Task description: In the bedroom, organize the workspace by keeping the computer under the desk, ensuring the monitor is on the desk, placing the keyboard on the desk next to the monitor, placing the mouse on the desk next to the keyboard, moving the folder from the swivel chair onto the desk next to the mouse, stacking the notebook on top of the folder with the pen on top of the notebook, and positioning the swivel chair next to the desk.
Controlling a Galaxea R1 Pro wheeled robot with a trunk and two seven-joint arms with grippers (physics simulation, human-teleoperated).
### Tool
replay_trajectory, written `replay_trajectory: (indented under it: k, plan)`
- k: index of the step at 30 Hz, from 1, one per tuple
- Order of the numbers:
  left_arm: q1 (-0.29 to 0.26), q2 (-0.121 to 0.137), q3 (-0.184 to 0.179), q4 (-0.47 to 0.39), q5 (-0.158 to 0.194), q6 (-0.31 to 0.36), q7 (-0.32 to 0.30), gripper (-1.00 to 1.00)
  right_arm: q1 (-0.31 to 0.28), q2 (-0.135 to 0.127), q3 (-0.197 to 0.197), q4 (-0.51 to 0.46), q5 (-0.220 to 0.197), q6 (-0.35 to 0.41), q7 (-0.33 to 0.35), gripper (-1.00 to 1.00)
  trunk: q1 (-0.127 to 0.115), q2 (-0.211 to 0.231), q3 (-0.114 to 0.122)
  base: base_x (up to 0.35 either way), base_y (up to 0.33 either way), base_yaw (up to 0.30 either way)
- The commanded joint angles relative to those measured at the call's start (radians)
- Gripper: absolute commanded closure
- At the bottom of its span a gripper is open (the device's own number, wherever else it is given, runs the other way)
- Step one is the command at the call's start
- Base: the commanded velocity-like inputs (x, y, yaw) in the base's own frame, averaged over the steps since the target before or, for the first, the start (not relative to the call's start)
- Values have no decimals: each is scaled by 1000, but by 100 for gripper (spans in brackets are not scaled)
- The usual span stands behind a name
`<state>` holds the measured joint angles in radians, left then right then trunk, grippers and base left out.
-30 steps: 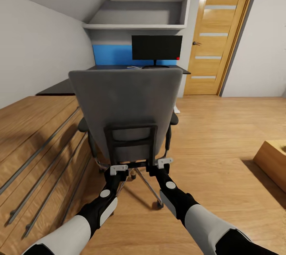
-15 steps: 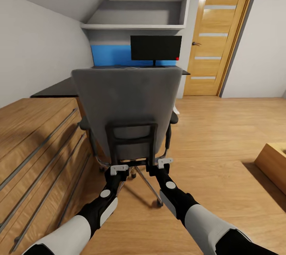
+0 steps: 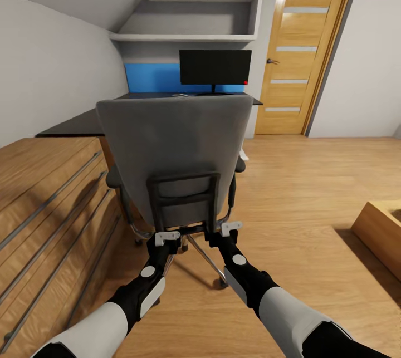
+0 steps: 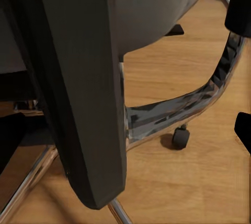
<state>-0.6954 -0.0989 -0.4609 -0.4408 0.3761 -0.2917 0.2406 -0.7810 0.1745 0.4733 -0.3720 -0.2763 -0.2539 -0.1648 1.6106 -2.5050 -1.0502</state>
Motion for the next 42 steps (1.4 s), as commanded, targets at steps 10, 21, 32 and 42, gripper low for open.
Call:
replay_trajectory:
  k: [10,21,32,42]
  plan:
    - [-1,1,-8,1,6,-4,8,-100,-1,0,8,1,-9,-5,-7,-100,0,0,-1,0,-13,0]
    - [-1,1,-8,1,6,-4,8,-100,-1,0,8,1,-9,-5,-7,-100,0,0,-1,0,-106,0]
    - [-1,1,-8,1,6,-4,8,-100,-1,0,8,2,-8,-5,-7,-100,0,0,-1,52,-270,0]
    - [-1,1,-8,1,6,-4,7,-100,-1,0,8,2,-8,-5,-7,-100,0,0,-1,99,-260,0]
